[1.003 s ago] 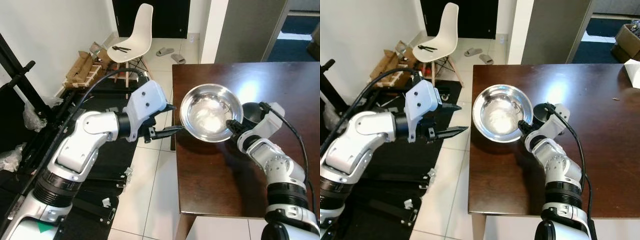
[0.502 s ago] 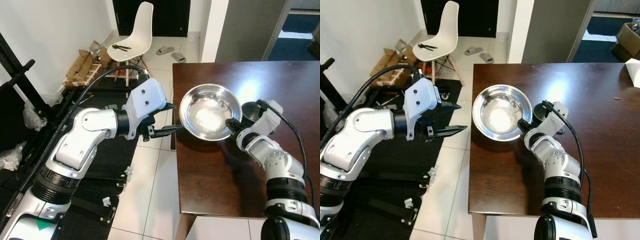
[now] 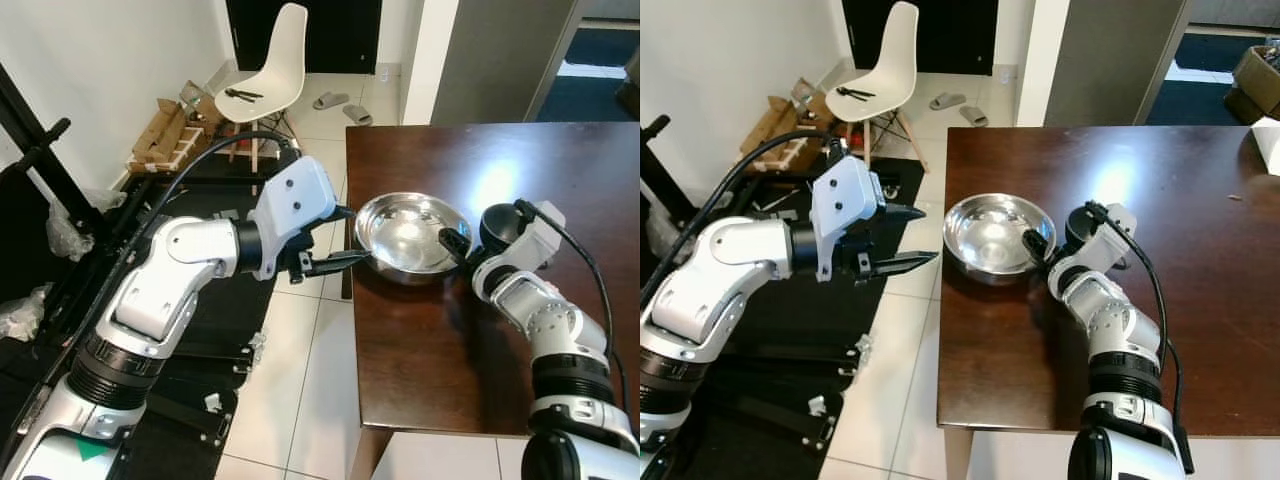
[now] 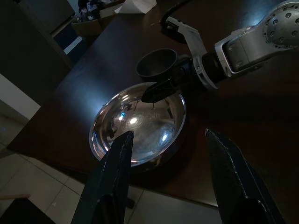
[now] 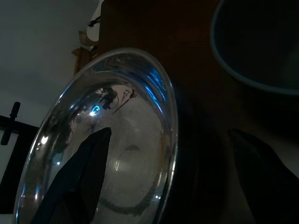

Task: Setting the table

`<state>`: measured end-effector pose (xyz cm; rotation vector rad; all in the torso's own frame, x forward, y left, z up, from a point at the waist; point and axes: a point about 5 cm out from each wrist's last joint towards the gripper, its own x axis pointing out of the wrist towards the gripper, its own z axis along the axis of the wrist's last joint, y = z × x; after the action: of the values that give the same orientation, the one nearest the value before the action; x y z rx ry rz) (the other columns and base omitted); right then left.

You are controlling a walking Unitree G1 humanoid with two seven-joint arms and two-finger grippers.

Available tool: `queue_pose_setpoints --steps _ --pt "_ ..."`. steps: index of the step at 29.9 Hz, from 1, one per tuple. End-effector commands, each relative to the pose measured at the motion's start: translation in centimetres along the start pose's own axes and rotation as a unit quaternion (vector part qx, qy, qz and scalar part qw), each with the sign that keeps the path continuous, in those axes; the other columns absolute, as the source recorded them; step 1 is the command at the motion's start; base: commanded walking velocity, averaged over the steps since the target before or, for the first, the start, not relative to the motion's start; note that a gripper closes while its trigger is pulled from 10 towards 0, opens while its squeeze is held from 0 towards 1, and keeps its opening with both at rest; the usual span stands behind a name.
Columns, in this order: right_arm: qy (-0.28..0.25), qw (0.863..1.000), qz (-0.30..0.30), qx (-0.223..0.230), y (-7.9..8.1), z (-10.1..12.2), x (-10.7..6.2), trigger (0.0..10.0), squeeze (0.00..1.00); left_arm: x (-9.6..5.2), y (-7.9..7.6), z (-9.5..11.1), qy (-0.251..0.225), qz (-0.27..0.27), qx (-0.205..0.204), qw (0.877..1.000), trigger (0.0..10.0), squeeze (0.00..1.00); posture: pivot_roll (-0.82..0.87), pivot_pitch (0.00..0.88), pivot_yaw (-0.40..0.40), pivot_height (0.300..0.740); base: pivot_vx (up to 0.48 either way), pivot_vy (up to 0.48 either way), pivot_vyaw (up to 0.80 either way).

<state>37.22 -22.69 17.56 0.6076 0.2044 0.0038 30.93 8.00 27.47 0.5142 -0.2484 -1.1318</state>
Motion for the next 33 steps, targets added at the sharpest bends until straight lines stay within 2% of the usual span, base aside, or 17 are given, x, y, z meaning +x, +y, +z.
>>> queue_pose_setpoints --steps 1,10,16,17,18,19,20,21,23,26,27,28,29,30,32,33 --pt "-0.003 1.0 0.004 -0.004 0.2 0.3 0.1 10.0 0.0 0.1 -0.2 -0.2 0.003 -0.003 -0.002 1.0 10.0 0.0 -0.05 0.073 0.127 0.74 0.0 0.0 0.0" --pt "-0.015 0.999 0.047 -0.022 1.7 0.5 -1.4 10.0 0.0 0.3 0.0 -0.1 -0.012 0.007 -0.017 1.0 10.0 0.0 -0.06 0.056 0.12 0.74 0.0 0.0 0.0" --pt "-0.021 0.994 0.064 -0.088 3.1 -1.0 -4.6 10.0 0.0 0.2 0.1 -0.4 -0.017 0.034 -0.03 0.999 10.0 0.0 -0.07 0.038 0.107 0.74 0.0 0.0 0.0" --pt "-0.02 0.991 0.058 -0.118 3.3 -1.8 -5.6 10.0 0.0 0.2 0.0 -0.6 -0.018 0.038 -0.036 0.998 10.0 0.0 -0.08 0.033 0.105 0.74 0.0 0.0 0.0" --pt "-0.02 0.991 0.058 -0.118 3.3 -1.8 -5.6 10.0 0.0 0.2 0.0 -0.6 -0.018 0.038 -0.036 0.998 10.0 0.0 -0.08 0.033 0.105 0.74 0.0 0.0 0.0" --pt "-0.02 0.986 0.037 -0.164 3.1 -3.0 -7.2 10.0 0.0 0.1 -0.2 -0.9 -0.019 0.046 -0.048 0.998 10.0 0.0 -0.09 0.03 0.106 0.74 0.0 0.0 0.0" --pt "-0.02 0.982 0.026 -0.184 3.0 -3.5 -7.9 10.0 0.0 0.0 -0.2 -1.0 -0.02 0.051 -0.054 0.997 10.0 0.0 -0.09 0.03 0.106 0.74 0.0 0.0 0.0" --pt "-0.02 0.982 0.026 -0.184 3.0 -3.5 -7.9 10.0 0.0 0.0 -0.2 -1.0 -0.02 0.051 -0.054 0.997 10.0 0.0 -0.09 0.03 0.106 0.74 0.0 0.0 0.0" --pt "-0.021 0.981 -0.007 -0.193 2.4 -4.5 -9.9 10.0 0.0 -0.3 -0.5 -1.6 -0.017 0.072 -0.069 0.995 10.0 0.0 -0.11 0.025 0.107 0.74 0.0 0.0 0.0" --pt "-0.032 0.958 -0.058 -0.28 1.0 -5.7 -12.4 10.0 0.0 -0.9 -1.0 -2.9 -0.001 0.107 -0.093 0.99 10.0 0.0 -0.13 0.022 0.118 0.74 0.0 0.0 0.0" --pt "-0.032 0.958 -0.058 -0.28 1.0 -5.7 -12.4 10.0 0.0 -0.9 -1.0 -2.9 -0.001 0.107 -0.093 0.99 10.0 0.0 -0.13 0.022 0.118 0.74 0.0 0.0 0.0" --pt "-0.043 0.947 -0.072 -0.311 0.5 -6.0 -13.2 10.0 0.0 -1.2 -1.2 -3.7 0.011 0.132 -0.104 0.986 10.0 0.0 -0.14 0.02 0.123 0.74 0.0 0.0 0.0" --pt "-0.062 0.933 -0.086 -0.343 0.0 -6.4 -14.1 10.0 0.0 -1.7 -1.5 -4.9 0.034 0.174 -0.123 0.976 10.0 0.0 -0.14 0.02 0.124 0.74 0.0 0.0 0.0" --pt "-0.062 0.933 -0.086 -0.343 0.0 -6.4 -14.1 10.0 0.0 -1.7 -1.5 -4.9 0.034 0.174 -0.123 0.976 10.0 0.0 -0.14 0.02 0.124 0.74 0.0 0.0 0.0" --pt "-0.091 0.919 -0.084 -0.373 -0.1 -6.6 -14.8 10.0 0.0 -2.4 -2.1 -6.3 0.063 0.213 -0.142 0.965 10.0 0.0 -0.15 0.015 0.131 0.74 0.0 0.0 0.0" --pt "-0.091 0.919 -0.084 -0.373 -0.1 -6.6 -14.8 10.0 0.0 -2.4 -2.1 -6.3 0.063 0.213 -0.142 0.965 10.0 0.0 -0.15 0.015 0.131 0.74 0.0 0.0 0.0"
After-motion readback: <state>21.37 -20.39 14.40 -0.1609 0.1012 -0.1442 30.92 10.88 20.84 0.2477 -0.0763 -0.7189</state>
